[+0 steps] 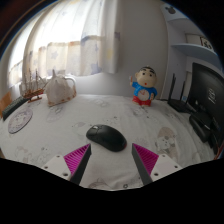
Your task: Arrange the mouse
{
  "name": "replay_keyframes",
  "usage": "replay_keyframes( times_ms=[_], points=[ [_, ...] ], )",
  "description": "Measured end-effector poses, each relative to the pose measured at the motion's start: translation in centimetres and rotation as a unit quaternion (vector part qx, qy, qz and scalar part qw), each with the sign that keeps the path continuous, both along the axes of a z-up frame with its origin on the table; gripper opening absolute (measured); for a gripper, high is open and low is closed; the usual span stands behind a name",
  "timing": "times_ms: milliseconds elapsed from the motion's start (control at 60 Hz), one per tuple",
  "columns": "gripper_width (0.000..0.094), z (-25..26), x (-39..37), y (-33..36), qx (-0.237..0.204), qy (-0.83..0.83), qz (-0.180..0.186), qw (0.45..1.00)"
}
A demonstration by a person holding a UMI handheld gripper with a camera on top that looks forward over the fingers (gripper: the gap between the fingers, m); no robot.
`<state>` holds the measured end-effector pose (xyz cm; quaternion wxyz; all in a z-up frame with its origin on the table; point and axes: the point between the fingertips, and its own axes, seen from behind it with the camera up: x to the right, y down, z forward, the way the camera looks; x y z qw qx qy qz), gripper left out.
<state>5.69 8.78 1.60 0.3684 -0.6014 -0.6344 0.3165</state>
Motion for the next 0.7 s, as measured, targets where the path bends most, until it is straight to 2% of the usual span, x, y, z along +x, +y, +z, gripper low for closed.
replay_keyframes(
  times_ms=[300, 583, 633, 700],
  points=[
    [0.0852, -1.9, -7.5, 1.2, -0.005, -0.020, 0.018, 1.000],
    [0.0863, -3.0, -12.9, 3.6, -0.020, -0.037, -0.009, 0.999],
    [0.0827, -3.0, -13.3, 3.6, -0.027, -0.039, -0.010, 0.999],
    [0.0731, -3.1, -13.5, 3.1, -0.038, -0.040, -0.006, 0.998]
  ],
)
